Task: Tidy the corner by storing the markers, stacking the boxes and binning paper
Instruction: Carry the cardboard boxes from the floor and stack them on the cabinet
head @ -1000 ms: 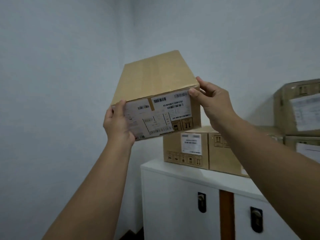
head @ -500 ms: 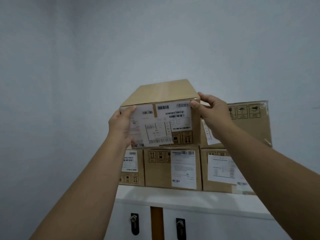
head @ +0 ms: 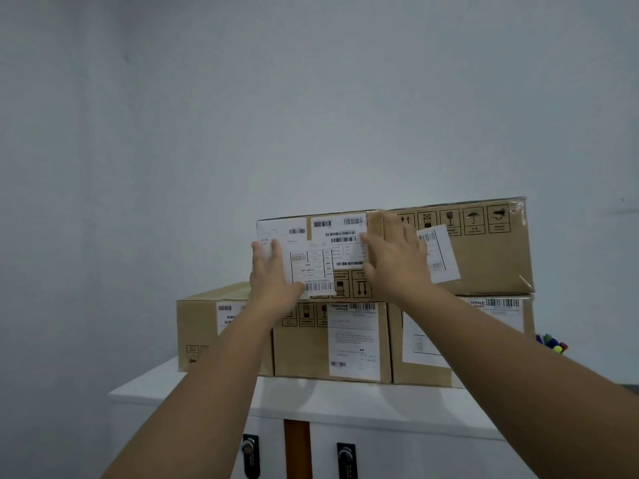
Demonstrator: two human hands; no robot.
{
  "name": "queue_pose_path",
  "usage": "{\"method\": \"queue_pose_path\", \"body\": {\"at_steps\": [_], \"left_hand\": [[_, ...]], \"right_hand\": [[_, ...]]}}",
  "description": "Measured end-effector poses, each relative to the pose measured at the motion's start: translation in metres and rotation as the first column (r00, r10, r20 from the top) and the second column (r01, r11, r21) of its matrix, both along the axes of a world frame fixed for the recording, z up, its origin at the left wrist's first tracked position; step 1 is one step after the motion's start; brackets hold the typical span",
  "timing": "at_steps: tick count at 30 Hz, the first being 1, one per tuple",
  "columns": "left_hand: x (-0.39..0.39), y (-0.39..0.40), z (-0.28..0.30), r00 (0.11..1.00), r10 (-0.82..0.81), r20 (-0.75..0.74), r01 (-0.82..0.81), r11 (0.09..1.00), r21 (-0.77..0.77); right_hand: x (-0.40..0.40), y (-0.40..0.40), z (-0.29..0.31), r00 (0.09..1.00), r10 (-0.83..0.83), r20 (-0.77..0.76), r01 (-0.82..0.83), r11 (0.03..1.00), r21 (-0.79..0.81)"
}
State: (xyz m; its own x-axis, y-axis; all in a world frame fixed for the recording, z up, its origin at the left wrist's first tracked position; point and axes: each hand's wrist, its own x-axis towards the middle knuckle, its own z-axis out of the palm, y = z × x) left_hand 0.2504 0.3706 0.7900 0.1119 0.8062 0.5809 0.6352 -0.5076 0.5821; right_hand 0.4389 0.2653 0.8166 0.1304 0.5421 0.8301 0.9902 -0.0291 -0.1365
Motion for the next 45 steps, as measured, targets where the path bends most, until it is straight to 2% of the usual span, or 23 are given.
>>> {"method": "queue_pose_path", "body": {"at_steps": [3, 5, 7, 12, 16, 20, 23, 25, 28, 33, 35, 39, 42, 45], "left_hand": [[0.003, 0.01, -0.016, 0.968, 0.081, -0.236, -0.079, 0.997, 0.019], [0.005, 0.017, -0.027, 0.914, 0.119, -0.387, -0.114, 0.993, 0.035], [0.006, 0.024, -0.038, 0.876, 0.118, -0.469, -0.121, 0.992, 0.024], [0.005, 0.034, -0.057, 0.849, 0.122, -0.514, -0.118, 0.992, 0.04], [-0.009, 0.028, -0.063, 0.824, 0.101, -0.557, -0.093, 0.995, 0.042], [-0.053, 0.012, -0.079, 0.82, 0.134, -0.557, -0.136, 0.99, 0.038], [-0.115, -0.003, -0.107, 0.772, 0.182, -0.609, -0.238, 0.971, -0.012], [-0.165, -0.019, -0.128, 0.718, 0.217, -0.662, -0.333, 0.941, -0.053], [-0.244, -0.048, -0.151, 0.685, 0.292, -0.667, -0.486, 0.865, -0.121], [-0.371, -0.118, -0.184, 0.69, 0.434, -0.58, -0.645, 0.732, -0.219], [-0.411, -0.153, -0.203, 0.688, 0.478, -0.546, -0.688, 0.668, -0.283], [-0.478, -0.222, -0.261, 0.662, 0.542, -0.517, -0.749, 0.506, -0.428], [-0.523, -0.268, -0.31, 0.633, 0.596, -0.494, -0.764, 0.379, -0.522], [-0.561, -0.316, -0.369, 0.598, 0.664, -0.45, -0.749, 0.262, -0.608]], "right_hand": [[0.001, 0.011, -0.014, 0.987, -0.072, 0.145, 0.086, 0.992, -0.091], [0.004, 0.02, -0.025, 0.984, -0.081, 0.158, 0.11, 0.976, -0.186], [0.008, 0.028, -0.036, 0.985, -0.082, 0.15, 0.118, 0.961, -0.25], [0.007, 0.037, -0.051, 0.983, -0.079, 0.164, 0.12, 0.959, -0.258], [-0.01, 0.041, -0.053, 0.982, -0.065, 0.176, 0.1, 0.975, -0.199], [-0.058, 0.051, -0.053, 0.979, 0.107, 0.175, -0.075, 0.98, -0.184], [-0.113, 0.061, -0.063, 0.948, 0.283, 0.148, -0.242, 0.939, -0.246], [-0.155, 0.067, -0.075, 0.908, 0.402, 0.122, -0.35, 0.885, -0.307], [-0.221, 0.074, -0.096, 0.835, 0.548, 0.056, -0.484, 0.779, -0.399], [-0.332, 0.07, -0.148, 0.673, 0.731, -0.116, -0.655, 0.514, -0.554], [-0.372, 0.065, -0.176, 0.64, 0.74, -0.208, -0.666, 0.399, -0.63], [-0.441, 0.05, -0.253, 0.572, 0.717, -0.398, -0.657, 0.11, -0.746], [-0.484, 0.028, -0.311, 0.569, 0.683, -0.458, -0.603, -0.031, -0.797], [-0.529, 0.003, -0.373, 0.573, 0.689, -0.445, -0.503, -0.133, -0.854]]}}
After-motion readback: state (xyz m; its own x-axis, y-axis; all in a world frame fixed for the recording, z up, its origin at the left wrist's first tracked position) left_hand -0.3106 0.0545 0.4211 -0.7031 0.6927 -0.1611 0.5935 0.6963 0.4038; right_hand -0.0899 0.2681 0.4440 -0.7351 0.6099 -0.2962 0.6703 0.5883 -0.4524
